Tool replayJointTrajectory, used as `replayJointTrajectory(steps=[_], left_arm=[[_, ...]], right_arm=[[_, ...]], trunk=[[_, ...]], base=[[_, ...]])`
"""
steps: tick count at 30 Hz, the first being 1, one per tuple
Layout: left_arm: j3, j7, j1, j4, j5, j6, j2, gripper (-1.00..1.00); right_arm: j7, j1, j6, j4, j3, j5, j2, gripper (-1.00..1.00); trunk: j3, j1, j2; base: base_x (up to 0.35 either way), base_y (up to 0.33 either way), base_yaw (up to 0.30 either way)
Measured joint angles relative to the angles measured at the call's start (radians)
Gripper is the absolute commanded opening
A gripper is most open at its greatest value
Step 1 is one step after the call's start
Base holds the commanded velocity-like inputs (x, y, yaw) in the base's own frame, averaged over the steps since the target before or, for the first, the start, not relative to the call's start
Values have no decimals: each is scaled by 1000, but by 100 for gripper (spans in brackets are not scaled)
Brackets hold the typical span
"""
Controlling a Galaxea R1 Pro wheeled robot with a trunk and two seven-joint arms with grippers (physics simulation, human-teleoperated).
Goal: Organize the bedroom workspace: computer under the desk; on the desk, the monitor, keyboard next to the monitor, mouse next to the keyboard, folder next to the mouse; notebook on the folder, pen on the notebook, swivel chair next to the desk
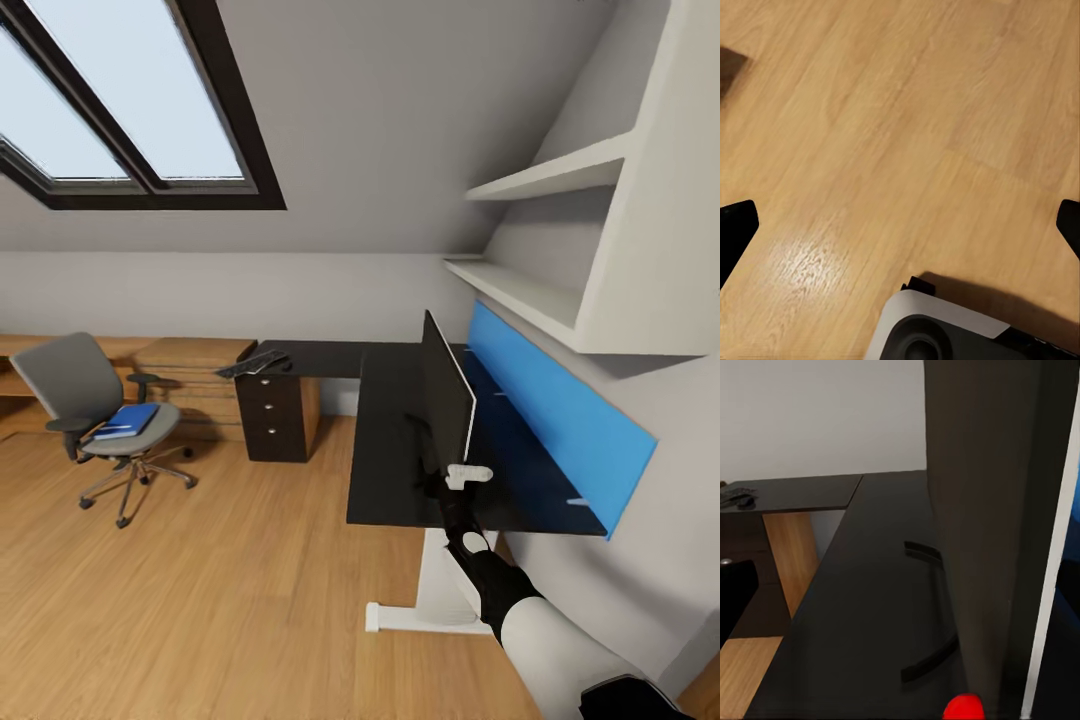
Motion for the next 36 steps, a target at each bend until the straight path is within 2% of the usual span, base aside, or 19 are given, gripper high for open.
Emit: replayJointTrajectory(steps=[14, 22, 36], left_arm=[[0, 0, 0, 0, 0, 0, 0, 100], [0, -1, 0, 0, 1, 0, 0, 100], [0, 0, 0, 0, -1, -4, 0, 100]], right_arm=[[0, 0, -1, 0, 0, 1, 1, 100], [0, 0, -2, 0, 0, 1, 1, 100], [0, 0, -2, 0, 0, 1, 1, 100]], trunk=[[0, 0, 0], [0, 0, 0], [0, 0, 0]], base=[[-11, 4, 0], [5, -232, 0], [191, -53, 0]])
